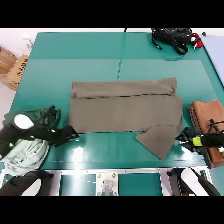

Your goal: Fold the shirts.

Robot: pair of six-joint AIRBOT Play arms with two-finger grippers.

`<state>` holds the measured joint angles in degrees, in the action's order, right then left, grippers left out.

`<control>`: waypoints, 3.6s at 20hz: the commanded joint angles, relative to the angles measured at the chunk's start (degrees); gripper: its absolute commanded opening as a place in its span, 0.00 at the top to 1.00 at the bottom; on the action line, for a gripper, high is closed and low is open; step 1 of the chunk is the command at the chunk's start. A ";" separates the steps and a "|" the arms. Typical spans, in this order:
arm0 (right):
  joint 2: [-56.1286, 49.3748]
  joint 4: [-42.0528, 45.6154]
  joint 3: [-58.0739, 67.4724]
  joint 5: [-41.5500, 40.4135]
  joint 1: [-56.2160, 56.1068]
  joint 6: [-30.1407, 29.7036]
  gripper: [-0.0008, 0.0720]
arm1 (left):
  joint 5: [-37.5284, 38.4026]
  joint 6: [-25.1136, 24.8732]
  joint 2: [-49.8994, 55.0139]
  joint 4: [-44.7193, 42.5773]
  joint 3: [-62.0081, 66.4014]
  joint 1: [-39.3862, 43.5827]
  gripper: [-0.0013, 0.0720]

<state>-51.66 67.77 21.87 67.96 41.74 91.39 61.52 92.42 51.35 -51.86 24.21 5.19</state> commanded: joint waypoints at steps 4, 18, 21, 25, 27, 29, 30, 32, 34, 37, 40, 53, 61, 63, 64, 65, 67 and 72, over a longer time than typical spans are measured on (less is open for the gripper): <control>0.63 -6.93 -5.64 -7.76 -8.26 0.52 0.44 | -23.91 12.81 -0.85 2.16 -4.33 12.63 0.22; 0.66 -7.28 -5.64 -12.68 -16.11 -1.68 0.45 | -42.91 25.46 8.85 0.94 -1.81 19.87 0.83; 0.66 -7.13 -5.27 -12.33 -16.09 -1.97 0.78 | -37.64 23.04 8.85 -1.09 0.74 19.87 0.95; 0.72 -4.35 -2.64 -7.76 -16.06 -2.03 0.96 | -27.36 23.23 8.83 -8.26 4.31 19.82 0.95; 0.98 -2.25 -1.49 -5.22 -16.04 -1.09 0.96 | -20.90 24.00 8.83 -13.22 6.82 19.82 0.95; 1.66 1.18 -0.44 -2.23 -16.04 1.01 0.96 | -13.49 26.29 8.72 -20.31 9.94 19.82 0.95; 2.23 2.49 0.13 -0.92 -16.04 1.77 0.96 | -10.10 26.32 8.44 -23.21 11.74 19.82 0.95; 3.82 3.91 1.77 1.70 -16.04 2.82 0.96 | -4.22 26.23 8.07 -28.13 15.89 19.82 0.95; 5.99 3.93 4.44 3.72 -16.06 3.15 0.96 | 0.31 25.51 8.07 -31.82 20.24 19.82 0.95; 6.84 2.29 10.78 4.44 -16.13 3.08 0.96 | 3.39 22.56 8.46 -35.58 26.25 19.82 0.95; 4.57 -0.94 17.09 0.55 -18.14 2.49 0.96 | 1.36 19.71 11.67 -36.70 31.71 19.80 0.95; -39.80 -4.39 54.40 -8.81 -26.91 2.49 0.96 | -10.10 3.26 47.19 -21.66 61.40 9.29 0.93; -44.48 -3.67 65.13 1.36 -20.09 -5.11 0.36 | -2.45 3.08 50.73 -21.49 71.45 2.89 0.11; -44.54 -3.69 65.79 4.52 -16.90 -10.56 0.16 | 3.98 3.08 50.73 -21.42 74.62 1.25 0.11; -44.92 -3.72 65.70 4.90 -15.28 -12.22 0.16 | 5.90 3.06 50.73 -21.40 75.84 0.87 0.11; -45.70 -4.02 65.70 5.68 -13.97 -13.90 0.16 | 7.32 3.06 50.73 -21.40 76.91 0.66 0.11; -48.37 -5.14 65.72 8.72 -11.67 -17.22 0.06 | 8.92 3.08 50.73 -20.52 78.01 0.66 0.11; -55.74 -15.23 65.81 14.29 -7.10 -28.63 0.04 | 10.75 3.08 50.73 -17.70 78.14 0.66 0.11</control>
<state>-103.83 58.54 87.48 78.37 32.08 70.52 69.93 95.55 102.06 -71.02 101.78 6.04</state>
